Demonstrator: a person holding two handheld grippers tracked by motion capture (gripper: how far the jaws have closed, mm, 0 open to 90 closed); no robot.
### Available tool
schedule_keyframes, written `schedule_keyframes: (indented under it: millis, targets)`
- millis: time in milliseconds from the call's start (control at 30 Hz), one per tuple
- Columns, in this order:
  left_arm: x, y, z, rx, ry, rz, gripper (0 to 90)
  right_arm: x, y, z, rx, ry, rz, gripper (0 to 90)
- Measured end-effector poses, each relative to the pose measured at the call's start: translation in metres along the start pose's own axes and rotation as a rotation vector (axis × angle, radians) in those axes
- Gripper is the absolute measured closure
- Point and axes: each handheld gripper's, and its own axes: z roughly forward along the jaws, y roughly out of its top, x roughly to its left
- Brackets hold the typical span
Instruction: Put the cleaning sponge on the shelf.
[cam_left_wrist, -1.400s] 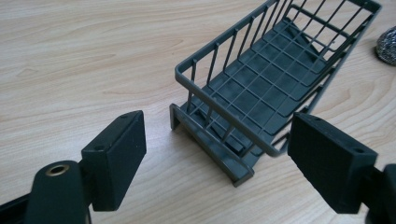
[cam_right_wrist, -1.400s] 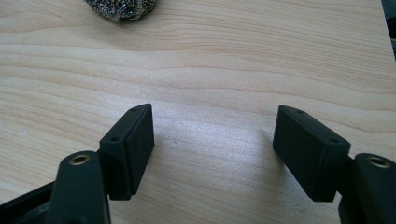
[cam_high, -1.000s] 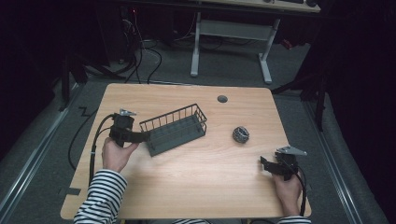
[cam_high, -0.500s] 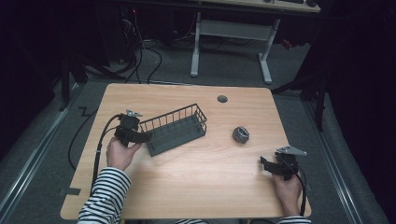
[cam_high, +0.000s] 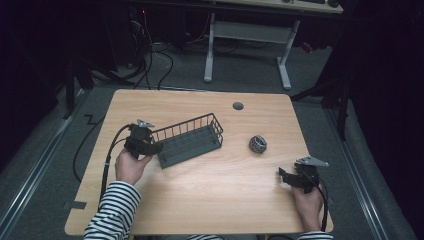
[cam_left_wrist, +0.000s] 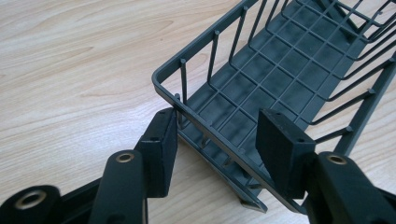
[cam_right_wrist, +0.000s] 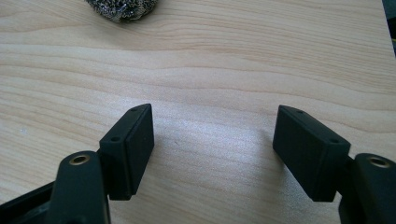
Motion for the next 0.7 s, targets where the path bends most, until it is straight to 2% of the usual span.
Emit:
schedule_keyframes:
  millis: [433, 533, 700]
  targets:
    - [-0.018, -0.010, -0.005, -0.018, -0.023, 0.032, 49.2, 0.000, 0.000, 0.000, 0.000, 0.000, -0.001, 29.6]
    - [-0.024, -0.011, -0.006, -0.013, -0.024, 0.055, 49.2, 0.000, 0.000, 0.000, 0.000, 0.000, 0.000, 29.6]
    - [-0.032, -0.013, -0.006, -0.020, -0.038, 0.066, 49.2, 0.000, 0.000, 0.000, 0.000, 0.000, 0.000, 29.6]
